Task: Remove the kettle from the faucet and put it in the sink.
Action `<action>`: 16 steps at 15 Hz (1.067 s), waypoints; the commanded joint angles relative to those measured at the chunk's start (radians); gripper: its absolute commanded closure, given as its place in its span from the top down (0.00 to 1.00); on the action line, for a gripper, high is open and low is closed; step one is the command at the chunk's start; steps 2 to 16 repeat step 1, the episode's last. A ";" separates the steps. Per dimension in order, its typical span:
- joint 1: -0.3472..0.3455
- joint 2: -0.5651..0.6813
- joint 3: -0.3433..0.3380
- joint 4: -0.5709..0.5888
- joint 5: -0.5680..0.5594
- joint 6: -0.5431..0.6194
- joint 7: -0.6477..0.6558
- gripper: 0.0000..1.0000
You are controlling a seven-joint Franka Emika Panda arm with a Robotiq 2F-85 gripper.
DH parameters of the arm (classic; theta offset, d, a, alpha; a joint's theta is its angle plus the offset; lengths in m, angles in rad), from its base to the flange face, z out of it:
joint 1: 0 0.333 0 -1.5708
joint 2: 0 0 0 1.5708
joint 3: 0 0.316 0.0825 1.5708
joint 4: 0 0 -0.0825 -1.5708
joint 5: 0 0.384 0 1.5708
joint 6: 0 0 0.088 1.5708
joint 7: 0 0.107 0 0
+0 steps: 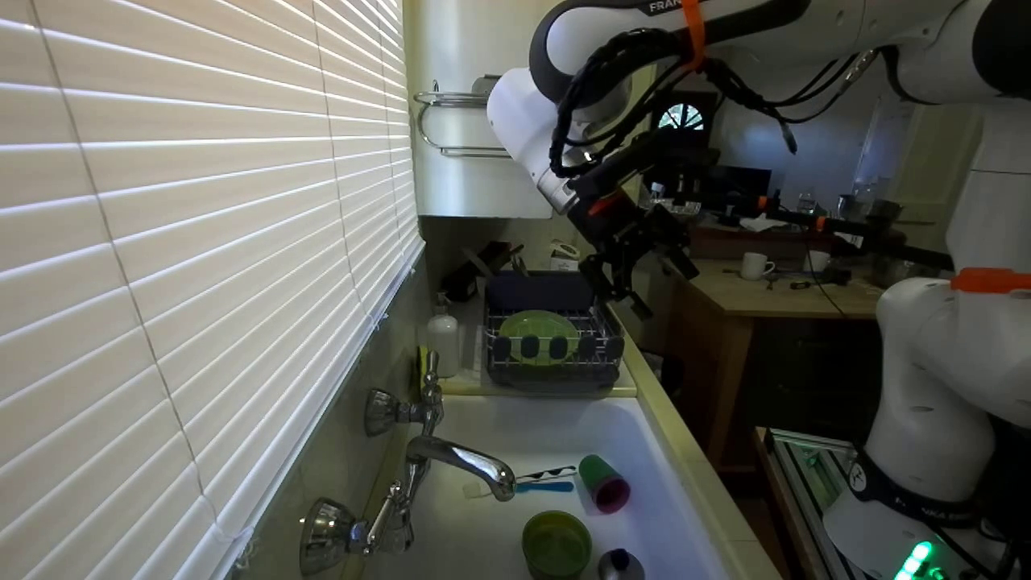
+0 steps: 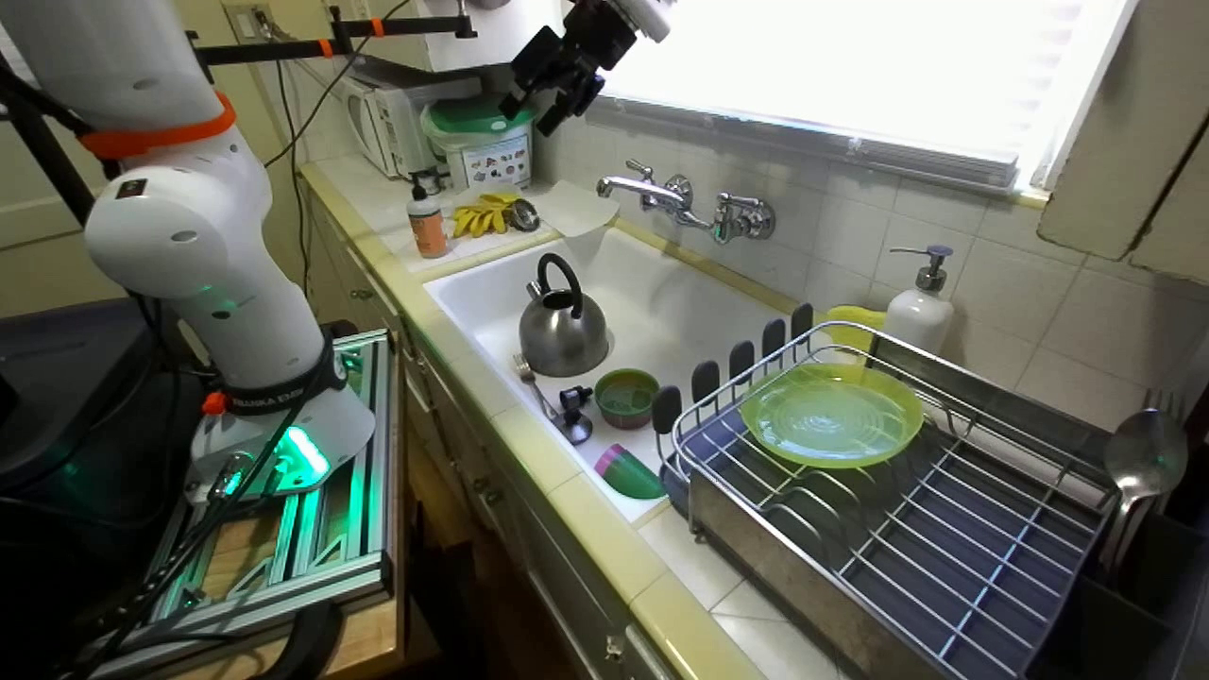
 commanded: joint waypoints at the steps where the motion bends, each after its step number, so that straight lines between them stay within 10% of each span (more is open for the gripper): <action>1: -0.012 0.001 0.012 0.002 0.000 -0.002 0.000 1.00; 16: -0.012 0.001 0.012 0.002 0.000 -0.002 0.000 1.00</action>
